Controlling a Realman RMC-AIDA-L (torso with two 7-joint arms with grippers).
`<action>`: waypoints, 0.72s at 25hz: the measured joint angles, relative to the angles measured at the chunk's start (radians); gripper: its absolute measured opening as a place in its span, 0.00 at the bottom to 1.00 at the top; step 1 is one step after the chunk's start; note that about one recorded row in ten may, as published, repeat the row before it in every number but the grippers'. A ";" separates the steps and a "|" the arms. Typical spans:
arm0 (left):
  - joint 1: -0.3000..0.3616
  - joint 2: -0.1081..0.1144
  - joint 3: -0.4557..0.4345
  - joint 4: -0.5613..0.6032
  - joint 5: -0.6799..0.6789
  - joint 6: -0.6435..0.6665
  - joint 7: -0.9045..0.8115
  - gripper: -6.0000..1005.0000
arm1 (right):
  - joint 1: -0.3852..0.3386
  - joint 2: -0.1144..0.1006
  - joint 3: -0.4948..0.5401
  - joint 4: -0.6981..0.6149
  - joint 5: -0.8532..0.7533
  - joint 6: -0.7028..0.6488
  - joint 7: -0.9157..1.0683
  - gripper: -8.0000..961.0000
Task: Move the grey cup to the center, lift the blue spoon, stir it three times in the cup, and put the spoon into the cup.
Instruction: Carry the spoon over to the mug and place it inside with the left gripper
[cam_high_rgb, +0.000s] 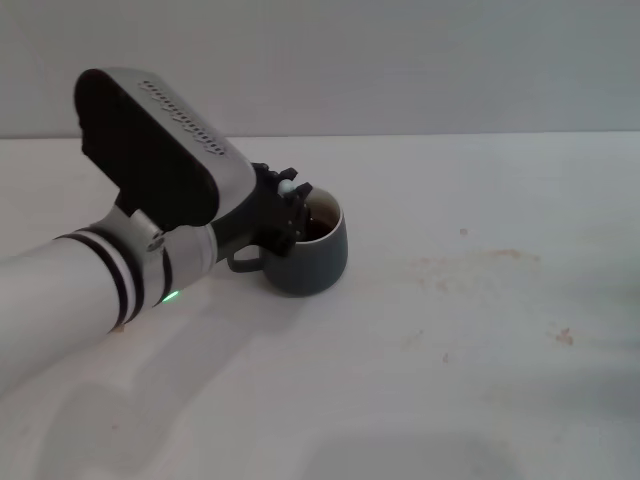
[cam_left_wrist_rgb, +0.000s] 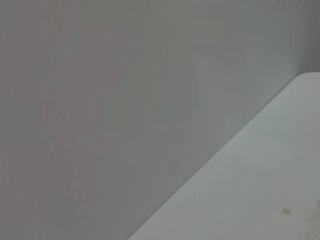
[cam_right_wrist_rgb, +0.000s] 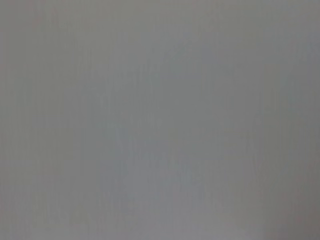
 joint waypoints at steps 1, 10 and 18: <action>-0.009 0.000 0.002 0.008 -0.001 0.001 0.000 0.15 | 0.000 0.000 0.000 0.000 0.000 0.000 0.000 0.01; -0.026 -0.001 0.048 0.006 -0.012 0.007 0.000 0.15 | -0.007 0.000 0.000 0.000 0.000 0.000 0.000 0.01; 0.047 0.000 0.045 -0.024 -0.001 0.007 0.011 0.15 | -0.007 0.000 0.000 0.009 -0.003 -0.003 0.000 0.01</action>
